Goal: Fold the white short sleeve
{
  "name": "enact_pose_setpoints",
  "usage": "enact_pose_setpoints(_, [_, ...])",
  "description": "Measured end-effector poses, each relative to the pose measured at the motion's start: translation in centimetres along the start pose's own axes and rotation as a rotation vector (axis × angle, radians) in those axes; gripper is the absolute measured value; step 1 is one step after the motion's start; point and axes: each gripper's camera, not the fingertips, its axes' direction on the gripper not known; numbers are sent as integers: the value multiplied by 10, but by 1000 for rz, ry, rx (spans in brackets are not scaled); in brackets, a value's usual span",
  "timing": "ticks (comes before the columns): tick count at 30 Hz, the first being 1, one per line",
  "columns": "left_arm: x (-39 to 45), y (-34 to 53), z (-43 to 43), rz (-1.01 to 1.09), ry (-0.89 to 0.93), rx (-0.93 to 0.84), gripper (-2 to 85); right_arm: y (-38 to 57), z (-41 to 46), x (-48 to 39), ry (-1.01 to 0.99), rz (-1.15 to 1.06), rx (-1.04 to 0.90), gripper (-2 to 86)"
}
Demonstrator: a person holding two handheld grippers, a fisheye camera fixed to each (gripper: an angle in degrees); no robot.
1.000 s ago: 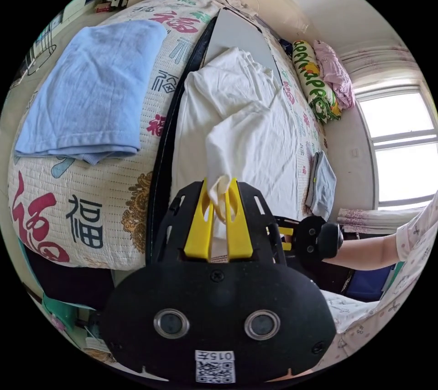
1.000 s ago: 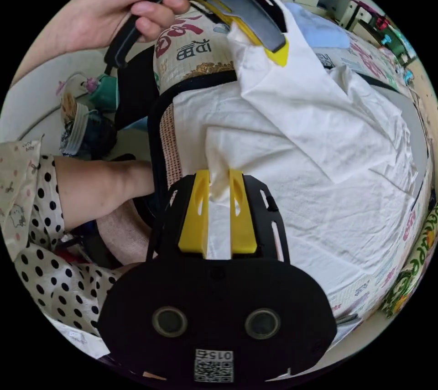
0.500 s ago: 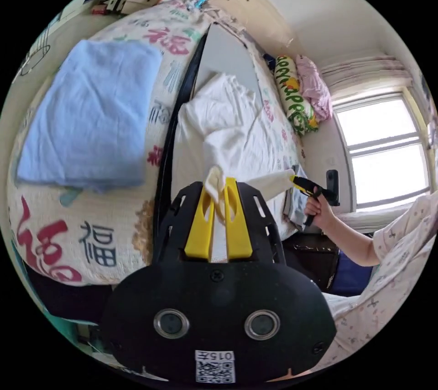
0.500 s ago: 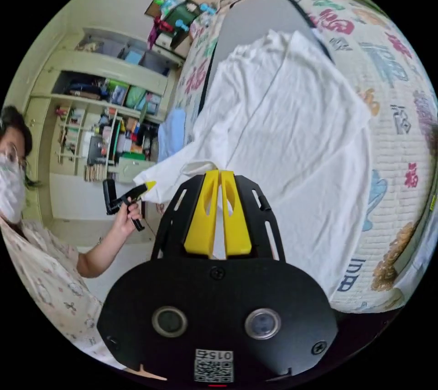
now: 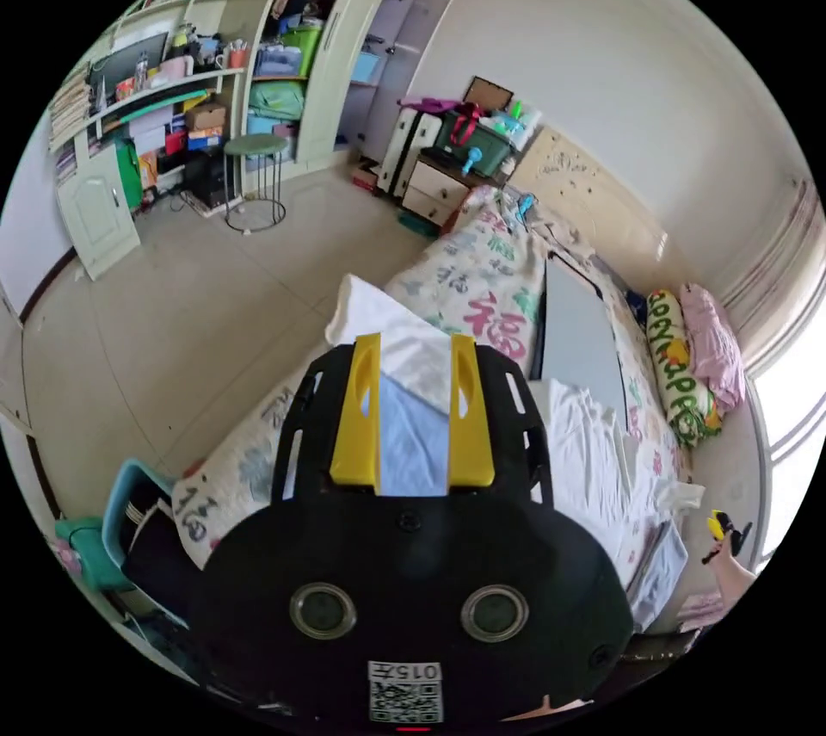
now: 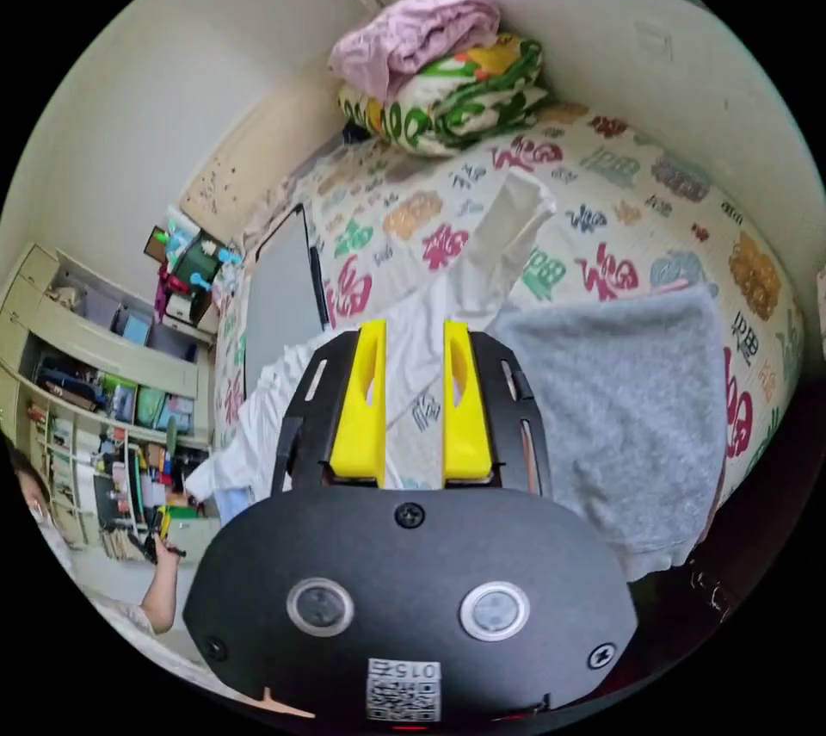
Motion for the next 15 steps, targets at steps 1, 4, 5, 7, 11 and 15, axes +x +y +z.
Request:
enact_pose_setpoints(1, [1, 30, 6, 3, 17, -58, 122, 23, 13, 7, -25, -16, -111, 104])
enact_pose_setpoints(4, [7, 127, 37, 20, 104, -307, 125, 105, 50, 15, -64, -64, -426, 108])
enact_pose_setpoints(5, [11, 170, 52, 32, 130, -423, 124, 140, 61, 16, -68, -70, -530, 110])
enact_pose_setpoints(7, [20, 227, 75, 77, 156, -594, 122, 187, 73, 17, -79, -62, -653, 115])
enact_pose_setpoints(11, [36, 301, 113, 155, 158, -790, 120, 244, 81, 15, -11, -74, -800, 121])
enact_pose_setpoints(15, [39, 314, 143, 223, 147, -852, 120, 252, 74, 10, 49, -121, -832, 114])
